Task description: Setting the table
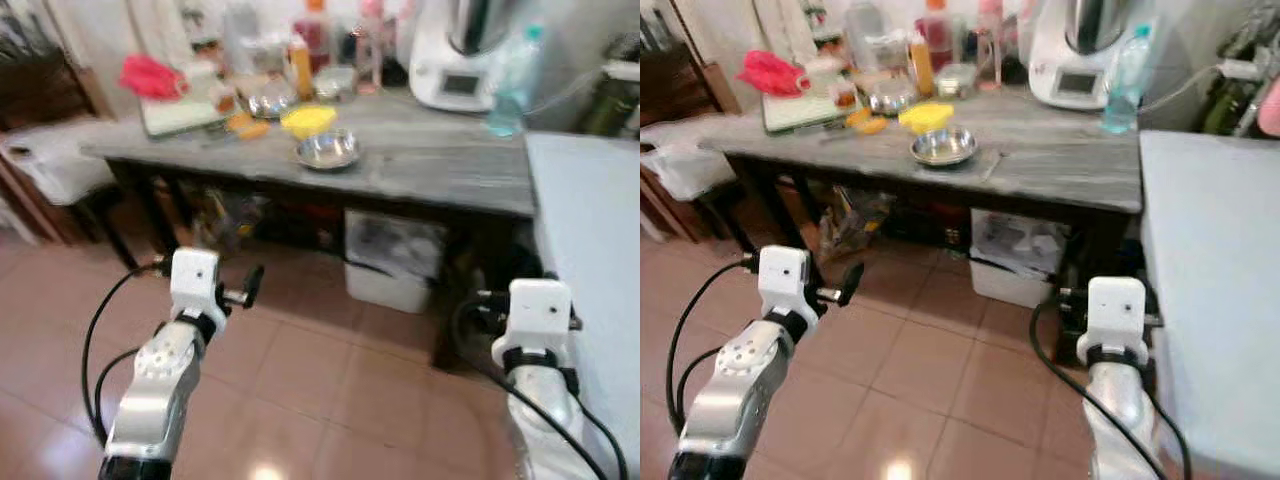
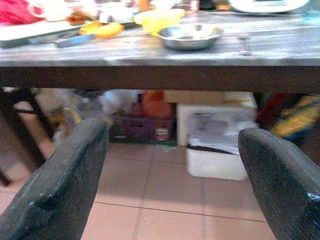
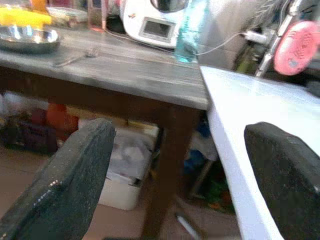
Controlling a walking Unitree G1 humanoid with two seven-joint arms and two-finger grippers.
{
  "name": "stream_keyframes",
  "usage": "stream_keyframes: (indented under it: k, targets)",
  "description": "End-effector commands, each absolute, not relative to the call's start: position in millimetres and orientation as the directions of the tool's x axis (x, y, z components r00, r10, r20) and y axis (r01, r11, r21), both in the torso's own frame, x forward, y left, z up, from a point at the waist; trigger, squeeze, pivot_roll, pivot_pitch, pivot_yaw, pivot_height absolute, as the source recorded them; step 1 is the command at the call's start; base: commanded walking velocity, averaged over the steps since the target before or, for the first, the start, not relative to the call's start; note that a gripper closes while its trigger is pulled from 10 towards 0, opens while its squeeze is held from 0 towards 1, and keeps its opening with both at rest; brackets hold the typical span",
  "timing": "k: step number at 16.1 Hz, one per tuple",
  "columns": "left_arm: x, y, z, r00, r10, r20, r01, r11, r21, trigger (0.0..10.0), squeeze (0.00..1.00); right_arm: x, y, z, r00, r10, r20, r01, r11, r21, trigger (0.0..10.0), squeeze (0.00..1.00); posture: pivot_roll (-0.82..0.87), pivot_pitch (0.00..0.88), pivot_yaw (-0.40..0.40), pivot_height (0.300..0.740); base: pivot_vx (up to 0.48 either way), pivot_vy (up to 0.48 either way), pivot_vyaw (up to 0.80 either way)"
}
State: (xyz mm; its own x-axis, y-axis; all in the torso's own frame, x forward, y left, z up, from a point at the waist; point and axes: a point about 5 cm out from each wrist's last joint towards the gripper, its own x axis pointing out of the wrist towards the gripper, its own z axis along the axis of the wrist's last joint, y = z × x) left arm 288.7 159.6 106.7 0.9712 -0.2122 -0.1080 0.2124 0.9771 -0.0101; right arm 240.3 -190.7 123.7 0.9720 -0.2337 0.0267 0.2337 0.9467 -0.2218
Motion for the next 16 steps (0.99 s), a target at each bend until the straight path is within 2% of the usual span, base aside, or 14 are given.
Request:
stream_keyframes:
  k: [1, 7, 9, 13, 16]
  targets:
    - [288.5, 163.7, 107.1, 0.972, -0.204, -0.113, 0.206, 0.979, 0.004, 10.0, 0.0, 242.5, -185.2, 128.2, 0.975, -0.217, 0.044, 0.221, 0.952, -0.209, 10.0, 0.0, -0.12, 0.009, 0.067, 0.74, -0.311, 0.0, 0.0]
    - [288.8, 151.5, 105.1, 0.967, -0.231, -0.11, 0.23, 0.973, -0.016, 10.0, 0.0, 242.8, -185.9, 129.2, 0.974, -0.222, 0.049, 0.227, 0.952, -0.204, 10.0, 0.0, -0.12, 0.012, 0.068, 0.74, -0.276, 0.0, 0.0]
    - [288.2, 143.6, 103.8, 0.962, -0.253, -0.105, 0.252, 0.967, -0.028, 10.0, 0.0, 244.1, -184.8, 130.5, 0.975, -0.216, 0.054, 0.223, 0.953, -0.206, 10.0, 0.0, -0.12, 0.012, 0.065, 0.74, 0.0, 0.0, 0.0]
    - [290.6, 140.7, 103.1, 0.959, -0.267, -0.099, 0.265, 0.964, -0.034, 10.0, 0.0, 246.0, -186.4, 131.8, 0.975, -0.215, 0.06, 0.223, 0.952, -0.212, 10.0, 0.0, -0.12, 0.009, 0.064, 0.74, 0.0, 0.0, -0.44]
    - [292.0, 134.4, 108.4, 0.946, -0.319, -0.06, 0.316, 0.947, -0.054, 10.0, 0.0, 246.8, -184.9, 131.7, 0.974, -0.215, 0.064, 0.224, 0.951, -0.214, 10.0, 0.0, -0.12, 0.005, 0.068, 0.74, 0.0, 0.0, 0.0]
